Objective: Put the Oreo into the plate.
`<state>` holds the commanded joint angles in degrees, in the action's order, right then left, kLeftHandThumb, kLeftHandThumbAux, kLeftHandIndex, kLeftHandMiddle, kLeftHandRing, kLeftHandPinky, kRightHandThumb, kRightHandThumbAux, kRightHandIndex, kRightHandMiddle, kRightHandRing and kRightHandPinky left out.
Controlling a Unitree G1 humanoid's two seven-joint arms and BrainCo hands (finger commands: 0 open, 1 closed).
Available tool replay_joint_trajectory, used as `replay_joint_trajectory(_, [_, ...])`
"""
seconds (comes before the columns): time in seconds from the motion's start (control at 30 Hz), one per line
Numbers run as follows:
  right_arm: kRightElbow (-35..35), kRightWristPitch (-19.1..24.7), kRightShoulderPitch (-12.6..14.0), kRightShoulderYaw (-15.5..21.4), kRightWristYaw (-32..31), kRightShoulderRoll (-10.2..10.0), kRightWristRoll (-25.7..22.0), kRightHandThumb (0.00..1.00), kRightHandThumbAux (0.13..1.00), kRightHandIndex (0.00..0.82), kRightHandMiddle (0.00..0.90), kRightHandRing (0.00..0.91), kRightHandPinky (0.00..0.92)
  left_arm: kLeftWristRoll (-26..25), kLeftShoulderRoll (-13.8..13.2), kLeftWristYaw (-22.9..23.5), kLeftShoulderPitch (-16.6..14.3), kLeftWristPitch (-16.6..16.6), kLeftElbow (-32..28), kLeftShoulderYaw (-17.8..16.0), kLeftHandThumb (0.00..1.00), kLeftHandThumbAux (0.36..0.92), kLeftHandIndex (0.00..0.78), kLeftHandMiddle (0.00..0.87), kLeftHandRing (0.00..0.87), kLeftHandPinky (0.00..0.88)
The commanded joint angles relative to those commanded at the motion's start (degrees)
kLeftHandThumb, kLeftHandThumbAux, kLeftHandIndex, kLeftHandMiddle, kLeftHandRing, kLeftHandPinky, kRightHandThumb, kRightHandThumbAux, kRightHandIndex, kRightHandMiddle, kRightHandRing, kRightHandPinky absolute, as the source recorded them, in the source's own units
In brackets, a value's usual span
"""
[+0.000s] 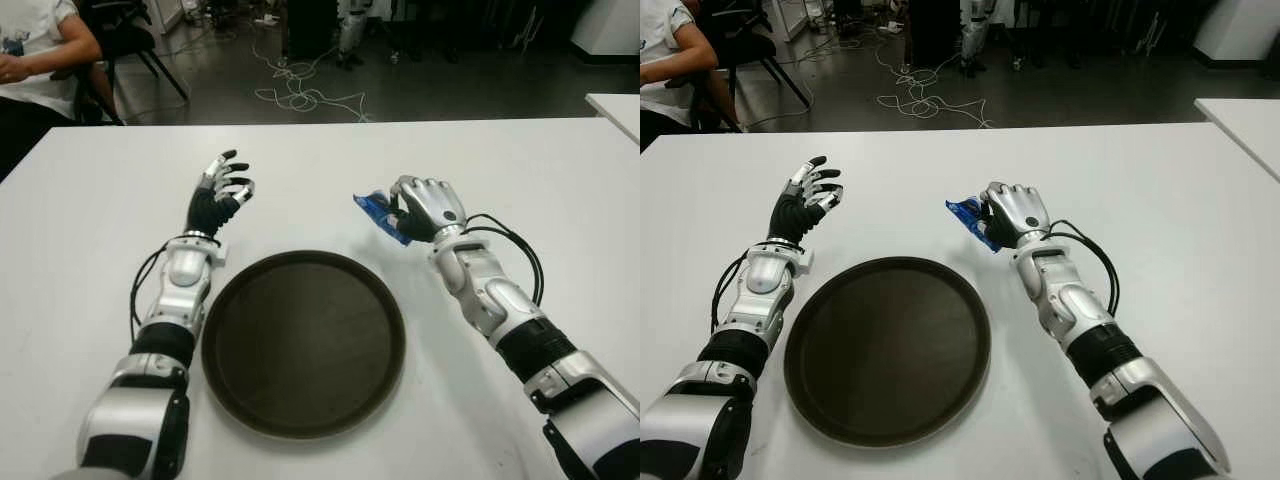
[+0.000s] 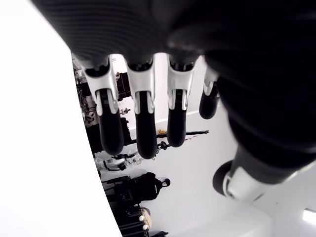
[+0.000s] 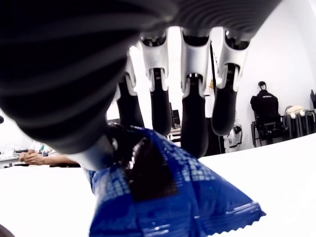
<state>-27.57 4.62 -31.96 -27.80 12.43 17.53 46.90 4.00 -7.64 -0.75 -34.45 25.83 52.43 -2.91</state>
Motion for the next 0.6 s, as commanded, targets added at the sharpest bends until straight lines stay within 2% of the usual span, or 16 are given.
replay_joint_trajectory(0.13, [3.0, 0.9, 1.0, 0.0, -0.8, 0.0, 0.6, 0.691, 0.731, 0.431, 0.686, 0.68, 0.664, 0.1, 0.1, -0.2, 0.1, 0.0, -0.2, 0.1, 0.344, 0.698, 0.13, 0.238, 0.264, 0.29])
replay_joint_trajectory(0.2, [8.9, 2.6, 2.9, 0.0, -2.7, 0.3, 1.5, 0.691, 0.731, 0.43, 0.682, 0.675, 0.66, 0.5, 0.0, -0.6, 0.2, 0.0, -0.3, 0.3, 0.325, 0.702, 0.13, 0.237, 0.262, 0.283])
replay_joint_trajectory(0.27, [11.5, 3.6, 3.8, 0.0, -3.7, 0.5, 2.0, 0.691, 0.731, 0.43, 0.675, 0.668, 0.658, 0.6, 0.0, -0.7, 0.2, 0.0, -0.3, 0.3, 0.311, 0.704, 0.13, 0.235, 0.261, 0.282])
replay_joint_trajectory(0.6, [24.9, 4.5, 8.5, 0.7, -8.5, 2.0, 4.7, 0.691, 0.732, 0.429, 0.634, 0.633, 0.624, 1.2, -0.4, -1.2, 0.0, 0.7, 0.6, 0.8, 0.334, 0.701, 0.127, 0.237, 0.265, 0.3])
